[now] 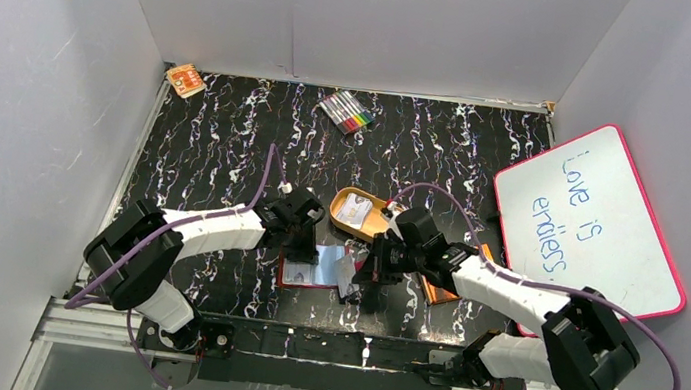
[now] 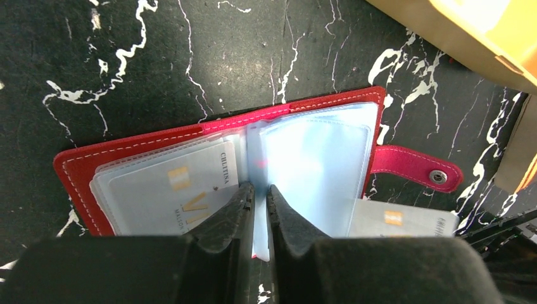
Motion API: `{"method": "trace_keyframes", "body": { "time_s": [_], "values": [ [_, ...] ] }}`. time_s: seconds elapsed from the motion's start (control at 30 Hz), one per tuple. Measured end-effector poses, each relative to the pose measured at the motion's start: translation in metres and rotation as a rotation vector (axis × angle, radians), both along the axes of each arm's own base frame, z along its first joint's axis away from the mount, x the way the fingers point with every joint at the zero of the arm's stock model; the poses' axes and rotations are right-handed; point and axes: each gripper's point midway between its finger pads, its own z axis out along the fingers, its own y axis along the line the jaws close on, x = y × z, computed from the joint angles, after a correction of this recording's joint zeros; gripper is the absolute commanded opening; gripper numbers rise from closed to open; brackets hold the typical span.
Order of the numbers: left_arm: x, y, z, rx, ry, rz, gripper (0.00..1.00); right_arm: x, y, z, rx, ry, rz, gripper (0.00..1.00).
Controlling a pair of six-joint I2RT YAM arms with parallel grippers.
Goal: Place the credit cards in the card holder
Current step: Turn over the card slot in the card holder.
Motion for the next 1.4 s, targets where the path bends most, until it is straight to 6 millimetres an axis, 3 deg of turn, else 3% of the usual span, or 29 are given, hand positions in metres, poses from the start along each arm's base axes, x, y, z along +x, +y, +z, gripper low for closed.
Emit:
{"method": "trace_keyframes", "body": {
  "time_s": [0.2, 0.97, 1.4],
  "values": [
    [0.0, 0.003, -0.001, 0.018, -0.004, 0.002, 0.0, 0.0, -0.005, 0.012, 0.008, -0.034, -0.009, 0.0],
    [0.0, 0.003, -0.001, 0.023, -0.007, 0.0, 0.0, -0.004, -0.004, -0.008, -0.032, 0.025, 0.005, 0.0],
    [0.0, 0.003, -0.001, 0.023, -0.006, -0.001, 0.0, -0.002, 0.005, -0.001, 0.019, 0.008, 0.027, 0.0]
  ]
}}
